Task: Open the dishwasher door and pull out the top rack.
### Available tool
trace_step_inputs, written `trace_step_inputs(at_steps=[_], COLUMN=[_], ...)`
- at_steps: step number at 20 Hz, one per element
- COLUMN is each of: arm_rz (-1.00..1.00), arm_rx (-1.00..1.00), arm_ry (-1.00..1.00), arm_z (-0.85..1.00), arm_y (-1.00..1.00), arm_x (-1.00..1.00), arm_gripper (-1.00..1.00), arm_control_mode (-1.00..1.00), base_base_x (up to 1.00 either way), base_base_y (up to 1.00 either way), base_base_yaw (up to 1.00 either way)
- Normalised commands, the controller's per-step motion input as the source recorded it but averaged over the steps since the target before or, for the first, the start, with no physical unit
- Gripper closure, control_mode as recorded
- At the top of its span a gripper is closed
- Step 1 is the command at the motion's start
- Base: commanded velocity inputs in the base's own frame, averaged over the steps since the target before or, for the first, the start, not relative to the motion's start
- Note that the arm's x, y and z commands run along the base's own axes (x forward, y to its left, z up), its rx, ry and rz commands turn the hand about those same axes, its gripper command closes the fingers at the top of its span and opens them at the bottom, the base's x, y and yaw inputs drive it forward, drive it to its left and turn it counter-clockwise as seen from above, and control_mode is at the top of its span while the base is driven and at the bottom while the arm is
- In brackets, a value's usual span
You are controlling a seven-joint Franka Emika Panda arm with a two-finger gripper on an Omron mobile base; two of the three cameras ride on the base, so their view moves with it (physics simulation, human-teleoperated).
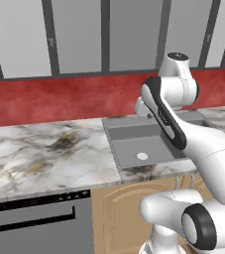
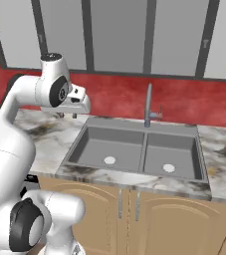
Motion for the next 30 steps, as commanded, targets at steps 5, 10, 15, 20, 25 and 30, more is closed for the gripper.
trace_step_inputs(at_steps=[5,10,15,20,25,30], arm_rz=[0.00,0.00,0.00,0.00,0.00,0.00], arm_rx=[0.00,0.00,0.00,0.00,0.00,0.00], arm_ry=[0.00,0.00,0.00,0.00,0.00,0.00], arm_z=[0.00,0.00,0.00,0.00,0.00,0.00], arm_y=[0.00,0.00,0.00,0.00,0.00,0.00], arm_x=[0.00,0.00,0.00,0.00,0.00,0.00], arm_gripper=[-1.00,-1.00,-1.00,-1.00,-1.00,-1.00], arm_control_mode=[1.00,1.00,1.00,1.00,1.00,1.00], base_base_x=[0.00,0.00,0.00,-0.01,-0.09,-0.29], base_base_y=[0.00,0.00,0.00,0.00,-0.05,-0.27], base_base_yaw=[0.13,0.47,0.52,0.51,0.43,0.24])
